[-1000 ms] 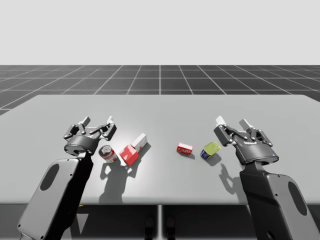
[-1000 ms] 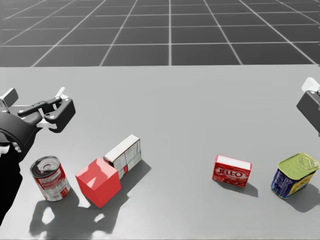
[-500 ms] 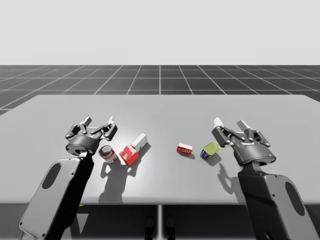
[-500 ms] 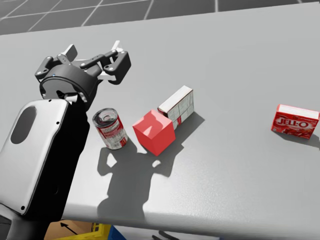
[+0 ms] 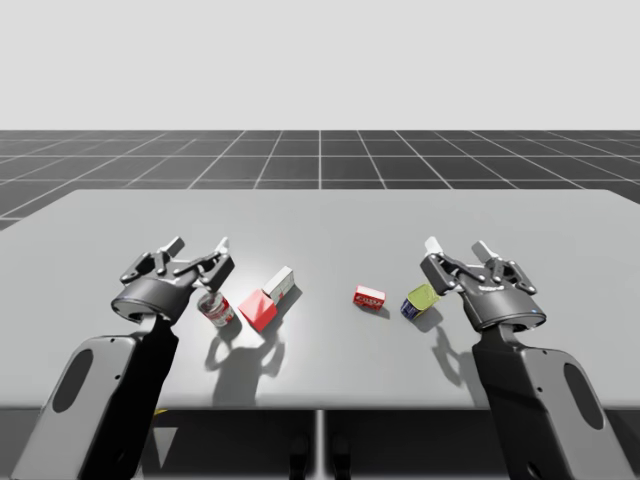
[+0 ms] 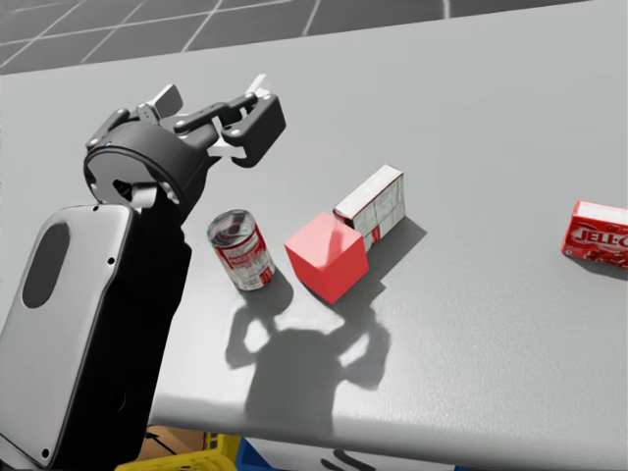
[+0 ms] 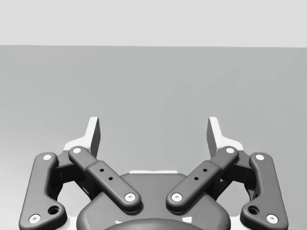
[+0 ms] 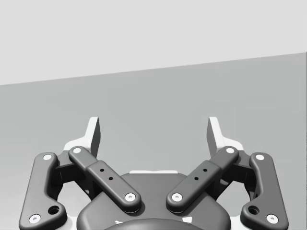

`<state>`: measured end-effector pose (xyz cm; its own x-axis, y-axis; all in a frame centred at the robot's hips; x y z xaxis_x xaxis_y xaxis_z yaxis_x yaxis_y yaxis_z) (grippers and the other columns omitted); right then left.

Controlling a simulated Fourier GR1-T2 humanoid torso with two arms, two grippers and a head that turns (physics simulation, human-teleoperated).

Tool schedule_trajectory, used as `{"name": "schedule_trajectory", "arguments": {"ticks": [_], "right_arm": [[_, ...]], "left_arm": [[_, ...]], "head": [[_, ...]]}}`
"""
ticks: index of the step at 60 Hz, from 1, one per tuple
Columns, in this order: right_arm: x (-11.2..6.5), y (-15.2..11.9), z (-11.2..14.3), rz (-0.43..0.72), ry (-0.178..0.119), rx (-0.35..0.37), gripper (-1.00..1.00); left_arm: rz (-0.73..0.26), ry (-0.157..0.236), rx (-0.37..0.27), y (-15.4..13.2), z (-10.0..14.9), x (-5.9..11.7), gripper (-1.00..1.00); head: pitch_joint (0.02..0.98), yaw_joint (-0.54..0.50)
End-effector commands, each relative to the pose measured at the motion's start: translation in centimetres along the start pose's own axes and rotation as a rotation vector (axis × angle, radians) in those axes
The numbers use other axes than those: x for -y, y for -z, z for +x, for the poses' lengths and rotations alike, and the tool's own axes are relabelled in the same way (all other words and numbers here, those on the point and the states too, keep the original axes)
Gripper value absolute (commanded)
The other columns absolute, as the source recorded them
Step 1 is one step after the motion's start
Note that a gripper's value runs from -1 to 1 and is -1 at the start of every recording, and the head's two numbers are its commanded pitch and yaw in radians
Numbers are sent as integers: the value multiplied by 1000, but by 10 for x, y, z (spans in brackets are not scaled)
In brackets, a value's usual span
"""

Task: Find the red cube and pick it up.

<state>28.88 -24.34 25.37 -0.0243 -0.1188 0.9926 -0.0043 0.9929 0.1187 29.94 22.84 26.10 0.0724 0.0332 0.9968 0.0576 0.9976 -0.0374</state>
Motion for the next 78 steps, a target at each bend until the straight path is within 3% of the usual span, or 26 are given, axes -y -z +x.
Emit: {"name": "schedule_trajectory", "arguments": {"ticks": [1,10,26,29,41,53,68,78], "right_arm": [[0,0,-1,-3,-8,-3,-1000],[0,0,-1,-5,-10,-3,-1000],[0,-1,-1,-9,0,-6,-1000],[1,-1,-1,-11,1,-6,-1000],[1,-1,-1,-12,3,-7,-1000],[1,-1,-1,-12,3,-6,-1000],[1,-1,-1,-12,-1,-4,-1000],[1,0,-1,-12,-5,-2,-1000]], "left_arm": [[-46,-16,-34,-29,5,12,-1000],[-84,-24,-78,-61,-2,17,-1000],[-136,17,-147,-98,-37,24,-1000],[-130,34,-152,-99,-47,24,-1000],[-171,30,-236,-102,-84,31,-1000],[-183,20,-267,-96,-98,33,-1000],[-214,24,-336,-69,-114,28,-1000],[-218,54,-360,-52,-118,25,-1000]], "head": [[842,281],[841,289],[842,293],[842,293],[846,290],[845,291],[842,288],[842,281]]}}
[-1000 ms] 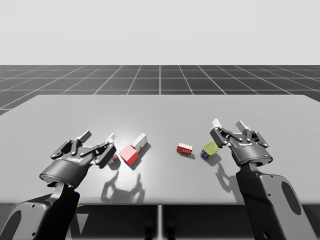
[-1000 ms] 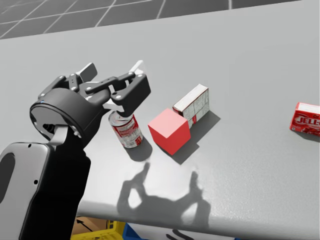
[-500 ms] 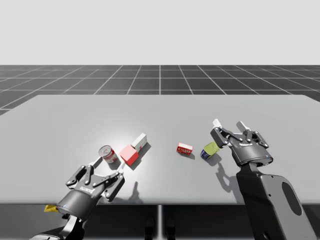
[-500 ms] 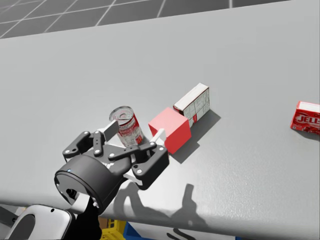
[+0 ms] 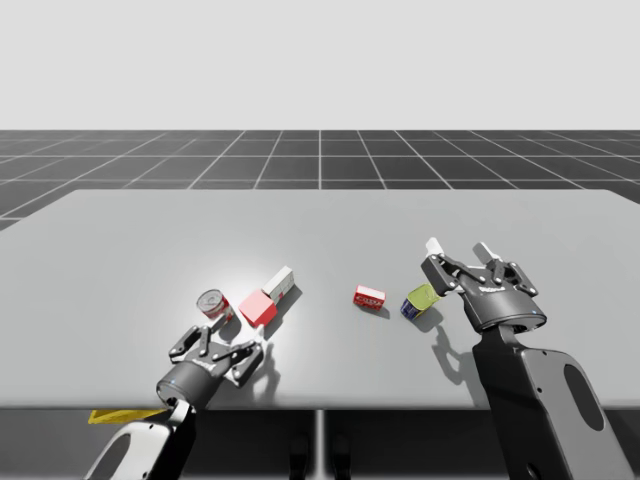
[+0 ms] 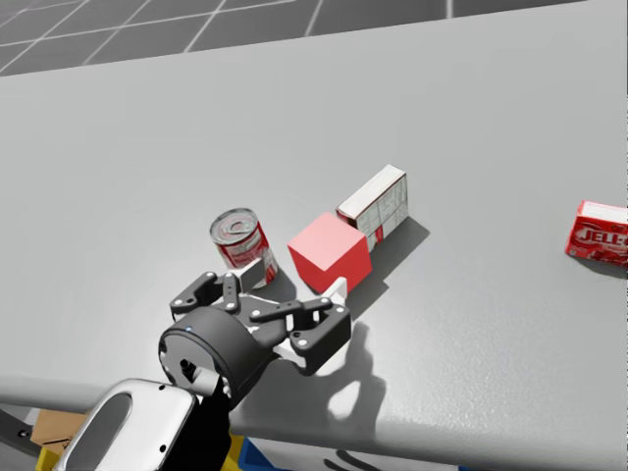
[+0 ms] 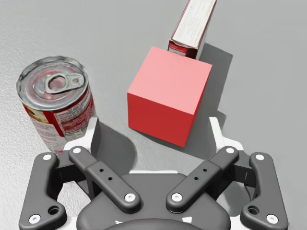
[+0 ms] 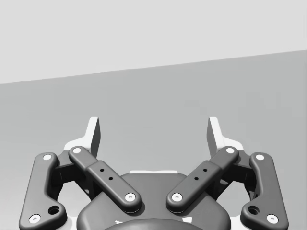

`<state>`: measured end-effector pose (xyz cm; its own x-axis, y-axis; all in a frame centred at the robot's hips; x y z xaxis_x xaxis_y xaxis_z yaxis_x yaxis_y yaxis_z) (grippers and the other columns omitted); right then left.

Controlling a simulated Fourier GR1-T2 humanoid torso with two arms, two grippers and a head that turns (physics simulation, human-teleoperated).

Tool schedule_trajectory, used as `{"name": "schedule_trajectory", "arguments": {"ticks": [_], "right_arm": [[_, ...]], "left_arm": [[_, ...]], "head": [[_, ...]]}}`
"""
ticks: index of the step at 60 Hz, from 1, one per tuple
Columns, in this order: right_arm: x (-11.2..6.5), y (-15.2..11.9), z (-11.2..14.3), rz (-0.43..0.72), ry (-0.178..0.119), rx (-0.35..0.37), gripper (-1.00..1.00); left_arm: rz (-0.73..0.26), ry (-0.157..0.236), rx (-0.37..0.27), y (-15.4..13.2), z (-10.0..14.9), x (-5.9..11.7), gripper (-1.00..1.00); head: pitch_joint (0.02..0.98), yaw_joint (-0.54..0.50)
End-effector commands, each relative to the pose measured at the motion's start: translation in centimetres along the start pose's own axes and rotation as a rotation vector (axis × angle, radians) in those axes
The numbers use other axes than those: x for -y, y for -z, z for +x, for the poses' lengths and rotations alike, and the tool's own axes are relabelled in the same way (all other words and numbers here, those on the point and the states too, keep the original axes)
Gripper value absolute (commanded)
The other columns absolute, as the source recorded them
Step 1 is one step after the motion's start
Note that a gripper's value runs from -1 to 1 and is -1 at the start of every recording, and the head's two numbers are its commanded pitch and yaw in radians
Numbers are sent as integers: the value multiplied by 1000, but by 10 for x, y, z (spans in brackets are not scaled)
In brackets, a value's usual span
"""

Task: Find the red cube and pick it up.

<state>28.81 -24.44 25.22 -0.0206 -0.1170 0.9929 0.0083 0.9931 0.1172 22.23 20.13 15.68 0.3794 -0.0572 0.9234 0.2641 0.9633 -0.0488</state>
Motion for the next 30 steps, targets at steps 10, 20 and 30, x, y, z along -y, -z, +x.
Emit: {"name": "schedule_trajectory", "arguments": {"ticks": [10,20,30], "right_arm": [[0,1,0,0,-6,4,-1000],[0,1,0,0,-7,7,-1000],[1,1,1,-1,-6,11,-1000]], "left_arm": [[-12,42,-55,31,0,-7,-1000],[-13,57,-58,41,5,-4,-1000],[-18,64,-65,55,9,1,-1000]], "head": [[840,275],[841,268],[839,263]]}}
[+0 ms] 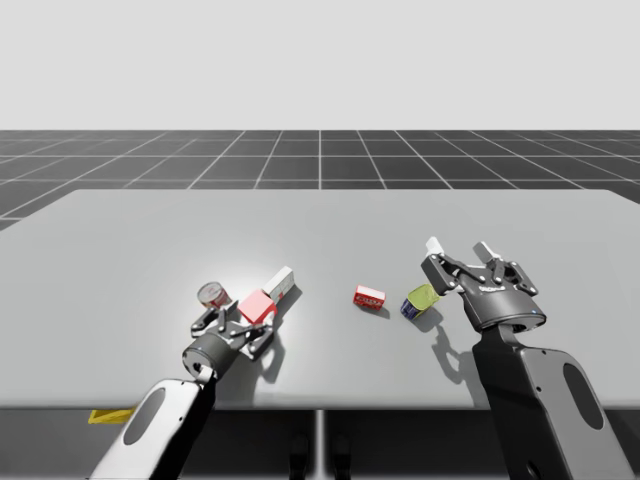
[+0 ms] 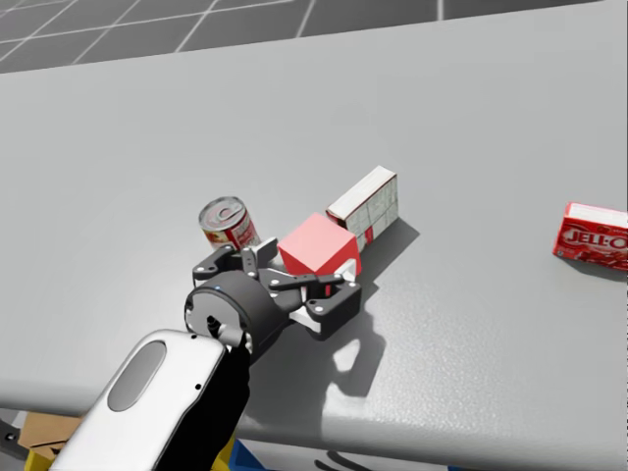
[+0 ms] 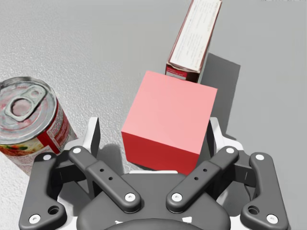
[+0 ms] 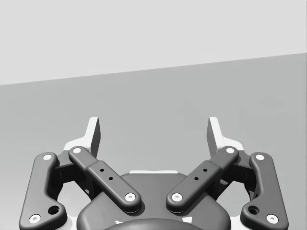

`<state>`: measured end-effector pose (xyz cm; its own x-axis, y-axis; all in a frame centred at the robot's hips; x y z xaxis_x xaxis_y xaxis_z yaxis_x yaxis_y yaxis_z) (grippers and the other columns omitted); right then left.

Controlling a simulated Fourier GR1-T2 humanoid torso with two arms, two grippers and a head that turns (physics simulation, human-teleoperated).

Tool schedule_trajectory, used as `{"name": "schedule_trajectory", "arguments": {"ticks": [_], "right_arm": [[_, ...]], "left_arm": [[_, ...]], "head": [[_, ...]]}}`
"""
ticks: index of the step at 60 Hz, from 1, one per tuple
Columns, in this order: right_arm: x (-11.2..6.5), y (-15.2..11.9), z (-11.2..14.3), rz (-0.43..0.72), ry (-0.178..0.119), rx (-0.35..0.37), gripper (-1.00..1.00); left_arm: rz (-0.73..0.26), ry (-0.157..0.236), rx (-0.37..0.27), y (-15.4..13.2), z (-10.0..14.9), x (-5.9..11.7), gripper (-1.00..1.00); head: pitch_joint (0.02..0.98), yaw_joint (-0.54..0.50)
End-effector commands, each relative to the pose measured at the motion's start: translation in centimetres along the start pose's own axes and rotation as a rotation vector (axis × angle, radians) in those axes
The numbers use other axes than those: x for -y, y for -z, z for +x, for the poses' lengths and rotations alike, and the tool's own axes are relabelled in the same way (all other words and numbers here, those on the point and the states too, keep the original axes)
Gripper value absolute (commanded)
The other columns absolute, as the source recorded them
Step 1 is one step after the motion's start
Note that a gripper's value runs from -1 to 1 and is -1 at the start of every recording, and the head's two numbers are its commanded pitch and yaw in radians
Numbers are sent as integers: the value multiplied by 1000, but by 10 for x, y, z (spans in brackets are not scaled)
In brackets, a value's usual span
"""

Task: Find the red cube and pick it up.

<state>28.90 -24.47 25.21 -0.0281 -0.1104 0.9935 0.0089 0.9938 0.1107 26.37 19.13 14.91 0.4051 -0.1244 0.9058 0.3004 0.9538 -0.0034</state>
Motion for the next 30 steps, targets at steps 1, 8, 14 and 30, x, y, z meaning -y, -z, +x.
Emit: {"name": "schedule_trajectory", "arguments": {"ticks": [1,8,14,30], "right_arm": [[1,0,1,-1,2,4,-1000],[2,0,1,-11,0,11,-1000],[2,0,2,-19,-1,14,-1000],[4,0,2,-21,-1,14,-1000]], "left_arm": [[-3,10,-17,14,0,2,-1000],[-3,16,-21,22,-2,2,-1000],[-4,31,-20,23,-6,2,-772],[-19,58,-16,22,-12,4,1000]], "head": [[839,263],[840,258],[838,254],[764,253]]}}
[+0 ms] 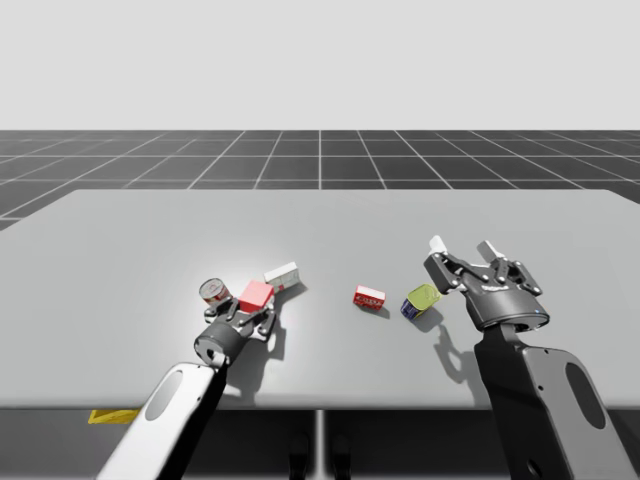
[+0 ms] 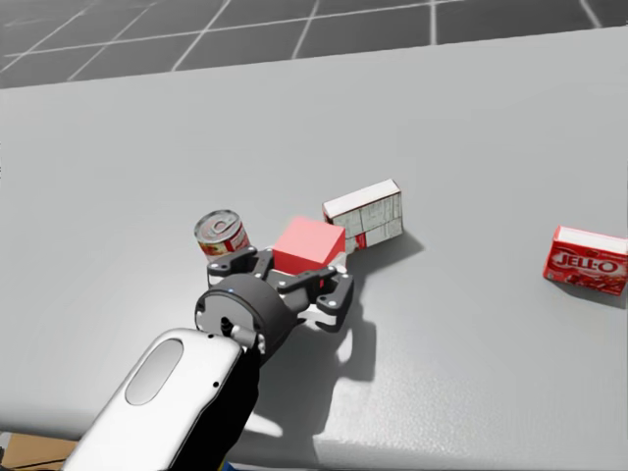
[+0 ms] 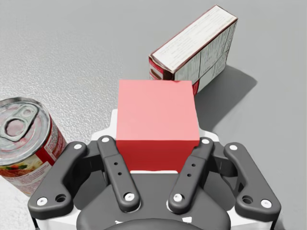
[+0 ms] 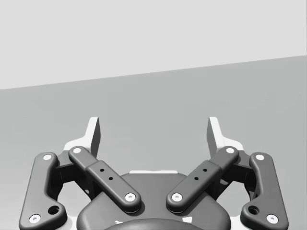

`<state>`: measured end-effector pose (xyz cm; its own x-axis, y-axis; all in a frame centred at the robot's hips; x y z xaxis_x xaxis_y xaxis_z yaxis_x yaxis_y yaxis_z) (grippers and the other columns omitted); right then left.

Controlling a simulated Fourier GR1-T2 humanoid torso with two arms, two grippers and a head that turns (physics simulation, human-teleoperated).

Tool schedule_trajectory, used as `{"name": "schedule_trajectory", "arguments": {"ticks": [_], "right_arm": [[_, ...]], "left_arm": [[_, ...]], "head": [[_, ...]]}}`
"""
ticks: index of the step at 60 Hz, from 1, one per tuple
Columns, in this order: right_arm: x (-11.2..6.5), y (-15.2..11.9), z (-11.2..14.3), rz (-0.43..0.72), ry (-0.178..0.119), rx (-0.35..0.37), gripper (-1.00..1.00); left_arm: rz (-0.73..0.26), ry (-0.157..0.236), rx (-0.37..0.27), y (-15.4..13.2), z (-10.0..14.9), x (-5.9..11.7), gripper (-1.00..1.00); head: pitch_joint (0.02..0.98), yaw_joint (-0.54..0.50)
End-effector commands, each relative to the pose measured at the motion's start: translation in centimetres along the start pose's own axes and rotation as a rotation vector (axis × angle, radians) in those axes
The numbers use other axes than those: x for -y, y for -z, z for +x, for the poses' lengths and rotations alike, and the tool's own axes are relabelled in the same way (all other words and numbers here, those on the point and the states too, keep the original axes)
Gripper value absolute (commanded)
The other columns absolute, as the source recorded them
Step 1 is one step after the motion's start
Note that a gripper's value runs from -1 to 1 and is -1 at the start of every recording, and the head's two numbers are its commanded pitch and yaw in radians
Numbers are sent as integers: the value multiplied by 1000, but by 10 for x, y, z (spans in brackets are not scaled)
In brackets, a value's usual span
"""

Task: Find the red cube and pick it up.

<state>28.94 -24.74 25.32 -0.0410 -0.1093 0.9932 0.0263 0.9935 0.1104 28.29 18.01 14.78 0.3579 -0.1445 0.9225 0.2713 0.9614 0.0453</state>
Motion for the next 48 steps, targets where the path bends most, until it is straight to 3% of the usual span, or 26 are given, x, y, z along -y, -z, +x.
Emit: {"name": "schedule_trajectory", "arguments": {"ticks": [1,24,37,48], "right_arm": [[1,0,0,-3,0,1,-1000],[4,2,0,-7,0,1,-1000],[5,3,0,-8,6,-1,-1000],[5,3,0,-8,6,-4,-1000]], "left_arm": [[-68,27,-57,1,-20,0,1000],[-80,45,-68,2,-24,3,1000],[-73,47,-37,-3,-16,3,1000],[-59,72,45,-24,20,1,1000]], "head": [[755,253],[458,274],[446,267],[458,265]]}}
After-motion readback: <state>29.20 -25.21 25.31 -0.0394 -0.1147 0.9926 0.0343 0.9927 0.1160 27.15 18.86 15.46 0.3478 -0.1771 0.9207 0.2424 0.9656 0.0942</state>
